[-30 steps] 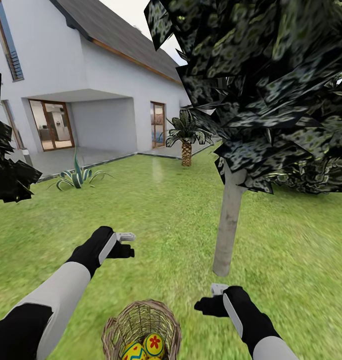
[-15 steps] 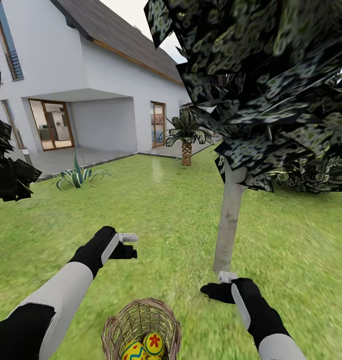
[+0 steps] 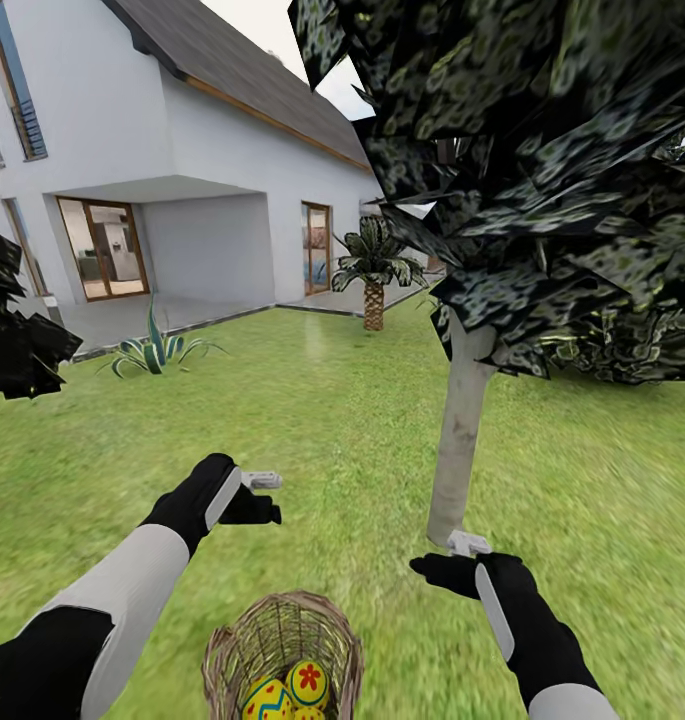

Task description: Take the three Easter eggs out of the wicker basket on the lawn in the garden, then place them on the lawn next to a single tree (choose any tree) so that all three eggs are next to the same tree and none are left in the basket.

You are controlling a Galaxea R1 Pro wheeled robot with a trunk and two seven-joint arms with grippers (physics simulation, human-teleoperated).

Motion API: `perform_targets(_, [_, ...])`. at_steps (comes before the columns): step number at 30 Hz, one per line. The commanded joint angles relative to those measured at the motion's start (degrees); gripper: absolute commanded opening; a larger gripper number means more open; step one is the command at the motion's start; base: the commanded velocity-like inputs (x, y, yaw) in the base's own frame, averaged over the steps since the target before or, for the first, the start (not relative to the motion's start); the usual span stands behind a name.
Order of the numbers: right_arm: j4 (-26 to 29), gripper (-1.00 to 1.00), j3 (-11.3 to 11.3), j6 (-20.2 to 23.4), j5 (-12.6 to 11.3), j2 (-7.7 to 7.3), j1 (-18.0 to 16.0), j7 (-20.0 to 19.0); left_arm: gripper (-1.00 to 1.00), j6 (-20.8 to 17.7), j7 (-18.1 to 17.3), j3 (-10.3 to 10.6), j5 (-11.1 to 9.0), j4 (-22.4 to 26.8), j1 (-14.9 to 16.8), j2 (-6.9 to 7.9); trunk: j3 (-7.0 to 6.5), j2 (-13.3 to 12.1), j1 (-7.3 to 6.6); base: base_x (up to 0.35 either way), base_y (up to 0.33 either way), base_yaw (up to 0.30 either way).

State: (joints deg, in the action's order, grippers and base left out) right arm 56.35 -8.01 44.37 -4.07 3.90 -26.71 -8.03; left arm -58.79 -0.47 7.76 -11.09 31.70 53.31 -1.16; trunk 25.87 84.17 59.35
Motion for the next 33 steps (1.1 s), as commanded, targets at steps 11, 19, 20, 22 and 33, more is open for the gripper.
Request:
perform_targets(11, [0.3, 1.0, -3.3, 0.3, -0.3, 0.06, 0.2, -0.2, 1.0, -1.2, -0.1, 0.1, -0.1, 0.2, 0.0, 0.02, 2.05, 4.5, 2.42, 0.0, 0.0, 0.0])
perform_targets(19, [0.3, 1.0, -3.5, 0.3, -0.3, 0.06, 0.2, -0.2, 1.0, -1.2, -0.1, -0.1, -0.3, 0.1, 0.0, 0.02, 3.48, 7.7, 4.18, 0.0, 0.0, 0.0])
perform_targets(20, [0.3, 1.0, -3.5, 0.3, -0.3, 0.06, 0.2, -0.2, 1.0, -1.2, -0.1, -0.2, -0.4, 0.0, 0.0, 0.02, 3.66, 8.1, 4.4, 0.0, 0.0, 0.0])
perform_targets(22, [0.4, 1.0, -3.5, 0.3, -0.3, 0.06, 0.2, -0.2, 1.0, -1.2, -0.2, -0.2, -0.4, 0.0, 0.0, 0.02, 4.02, 8.9, 4.84, 0.0, 0.0, 0.0])
perform_targets(33, [0.6, 1.0, -3.6, 0.3, -0.3, 0.06, 0.2, -0.2, 1.0, -1.2, -0.1, -0.3, -3.7, -0.1, 0.0, 0.02, 6.0, 13.3, 7.25, 0.0, 0.0, 0.0])
